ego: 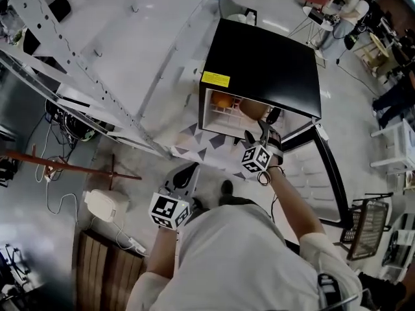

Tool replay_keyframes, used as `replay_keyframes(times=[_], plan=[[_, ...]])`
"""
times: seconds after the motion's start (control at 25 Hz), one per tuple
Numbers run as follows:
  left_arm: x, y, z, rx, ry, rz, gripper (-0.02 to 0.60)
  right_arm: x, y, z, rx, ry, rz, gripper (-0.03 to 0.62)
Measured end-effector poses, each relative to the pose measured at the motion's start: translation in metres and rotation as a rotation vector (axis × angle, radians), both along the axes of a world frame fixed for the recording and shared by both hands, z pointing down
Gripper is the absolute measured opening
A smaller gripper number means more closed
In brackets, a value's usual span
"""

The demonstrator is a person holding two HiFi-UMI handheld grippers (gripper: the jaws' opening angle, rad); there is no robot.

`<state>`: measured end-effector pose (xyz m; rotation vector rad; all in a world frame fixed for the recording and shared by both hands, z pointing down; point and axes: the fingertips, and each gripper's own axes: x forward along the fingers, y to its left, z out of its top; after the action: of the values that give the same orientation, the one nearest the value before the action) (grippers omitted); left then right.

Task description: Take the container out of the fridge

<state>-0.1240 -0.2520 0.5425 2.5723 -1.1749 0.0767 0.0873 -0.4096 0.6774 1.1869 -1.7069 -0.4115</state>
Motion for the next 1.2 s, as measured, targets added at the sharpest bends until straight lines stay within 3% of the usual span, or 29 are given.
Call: replay_keyframes(times=[0.28,0.48,0.68,0.88,1.2], plan=[[0.001,-0.004,-0.003,-0.001,0.009,-0.087,0.002,0.007,-0.032,0.039,-0.014,0.167,-0.056,0.365],[-0.005,-0.004,-0.002,-0.01,0.006,-0.14,0.002,0.011,-0.051,0.055,0.002,0.229,-0.069,0.388],[-0.01,-0.003,-0.001,-0.016,0.005,-0.179,0.002,0.019,-0.066,0.068,0.014,0.289,-0.065,0.371],[-0.014,-0.002,0.003,-0.026,-0.001,-0.186,0.002,0.021,-0.068,0.063,0.078,0.298,-0.077,0.273],[-0.015,-0.004,0.002,-0.02,-0.001,-0.146,0.002,0.014,-0.048,0.055,0.067,0.255,-0.081,0.267]])
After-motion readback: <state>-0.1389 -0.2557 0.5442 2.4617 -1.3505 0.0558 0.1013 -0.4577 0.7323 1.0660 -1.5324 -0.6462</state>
